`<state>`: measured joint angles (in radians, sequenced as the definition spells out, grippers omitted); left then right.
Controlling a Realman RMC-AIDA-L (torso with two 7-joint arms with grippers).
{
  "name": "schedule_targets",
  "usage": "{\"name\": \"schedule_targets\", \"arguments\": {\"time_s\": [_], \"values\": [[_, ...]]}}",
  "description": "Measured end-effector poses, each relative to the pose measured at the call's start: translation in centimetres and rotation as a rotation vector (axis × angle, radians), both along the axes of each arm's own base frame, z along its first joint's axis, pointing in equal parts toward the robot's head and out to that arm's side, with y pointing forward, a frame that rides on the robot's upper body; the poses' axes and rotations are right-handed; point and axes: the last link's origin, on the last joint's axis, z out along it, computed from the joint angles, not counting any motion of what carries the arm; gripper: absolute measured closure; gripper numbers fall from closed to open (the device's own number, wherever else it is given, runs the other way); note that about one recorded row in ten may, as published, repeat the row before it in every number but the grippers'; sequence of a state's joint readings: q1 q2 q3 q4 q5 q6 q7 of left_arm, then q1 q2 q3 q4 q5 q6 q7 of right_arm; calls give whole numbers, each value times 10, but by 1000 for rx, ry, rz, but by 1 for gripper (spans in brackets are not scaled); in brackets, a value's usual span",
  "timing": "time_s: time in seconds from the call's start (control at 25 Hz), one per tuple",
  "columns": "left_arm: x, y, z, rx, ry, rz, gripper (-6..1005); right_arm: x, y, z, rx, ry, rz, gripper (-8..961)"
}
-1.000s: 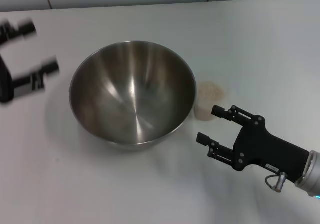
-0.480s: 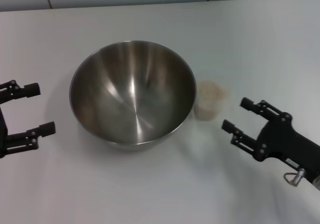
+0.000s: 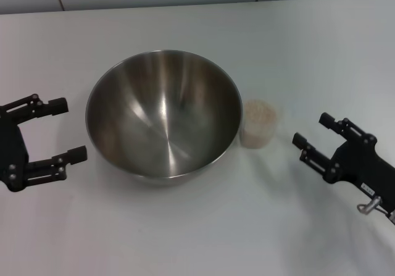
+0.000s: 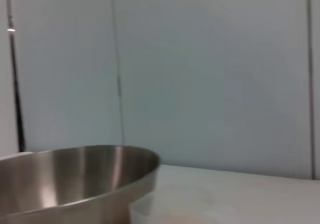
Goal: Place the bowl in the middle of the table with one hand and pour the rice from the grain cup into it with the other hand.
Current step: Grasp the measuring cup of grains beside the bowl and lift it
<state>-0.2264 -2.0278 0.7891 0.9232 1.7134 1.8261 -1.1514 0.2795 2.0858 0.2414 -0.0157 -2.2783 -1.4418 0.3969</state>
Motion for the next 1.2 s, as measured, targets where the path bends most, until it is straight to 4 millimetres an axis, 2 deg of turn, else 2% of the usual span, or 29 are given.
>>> {"name": "schedule_targets", "arguments": {"time_s": [0.48, 0.64, 0.68, 0.84, 1.2], "values": [[6, 5, -21, -56, -6, -19, 187, -1, 20, -3, 20, -3, -55, 285], [8, 10, -21, -77, -42, 54, 187, -2, 24, -4, 16, -9, -57, 286], [8, 18, -18, -91, -61, 124, 187, -3, 25, -5, 14, -10, -56, 287], [8, 26, -17, -101, -71, 184, 187, -4, 28, -6, 15, -11, -61, 288], [11, 27, -20, -82, -56, 131, 186, -3, 32, -6, 19, -17, -76, 290]]}}
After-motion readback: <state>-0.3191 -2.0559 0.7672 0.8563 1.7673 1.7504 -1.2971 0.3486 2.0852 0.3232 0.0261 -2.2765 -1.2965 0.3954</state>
